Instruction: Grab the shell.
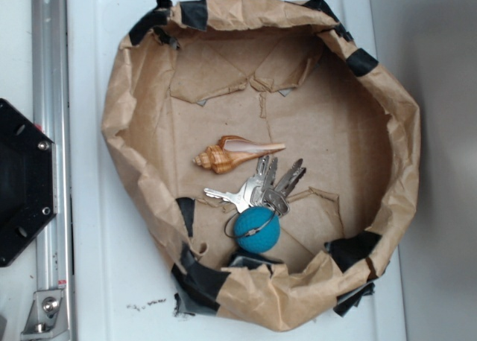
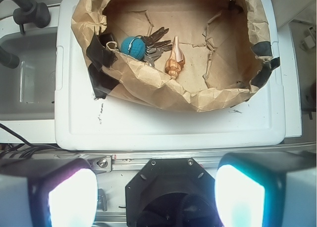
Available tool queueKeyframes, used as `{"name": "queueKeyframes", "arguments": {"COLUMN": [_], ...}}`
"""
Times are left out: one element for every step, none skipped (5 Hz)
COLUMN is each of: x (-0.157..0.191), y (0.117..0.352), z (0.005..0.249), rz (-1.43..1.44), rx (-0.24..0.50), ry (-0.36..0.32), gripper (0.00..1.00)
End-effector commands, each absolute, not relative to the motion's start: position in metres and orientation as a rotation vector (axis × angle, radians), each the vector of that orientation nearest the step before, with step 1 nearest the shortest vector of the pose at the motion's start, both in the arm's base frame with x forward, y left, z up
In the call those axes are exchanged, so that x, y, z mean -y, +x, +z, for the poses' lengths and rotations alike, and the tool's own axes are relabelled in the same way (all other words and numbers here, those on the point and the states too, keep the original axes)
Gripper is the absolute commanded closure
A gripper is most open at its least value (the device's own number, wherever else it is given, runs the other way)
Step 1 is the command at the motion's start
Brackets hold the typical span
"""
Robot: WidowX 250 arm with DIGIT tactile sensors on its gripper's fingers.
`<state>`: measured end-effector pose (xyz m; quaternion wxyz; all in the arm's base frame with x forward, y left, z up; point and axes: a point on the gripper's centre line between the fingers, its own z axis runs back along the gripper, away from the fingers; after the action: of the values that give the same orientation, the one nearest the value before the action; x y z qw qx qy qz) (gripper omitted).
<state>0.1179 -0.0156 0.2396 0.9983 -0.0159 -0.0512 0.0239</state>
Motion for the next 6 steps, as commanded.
{"name": "queueKeyframes", "arguments": {"x": [0.016,-0.014,-0.034,-0.052,-0.049,-0.042], "y": [0.118,0.157,0.189,0.221,0.234,0.233], "z": [0.24,0.206,0.194,0.173,0.131,0.083], "rz": [0.048,0.099,0.138,0.12,0.058,-0.059], "rx": [0.103,0.156,0.189,0.205,0.182,0.158], "ry": [-0.032,0.052,0.057,0.023,0.031,0.006], "gripper": [0.0,0.0,0.0,0.0,0.0,0.0]}}
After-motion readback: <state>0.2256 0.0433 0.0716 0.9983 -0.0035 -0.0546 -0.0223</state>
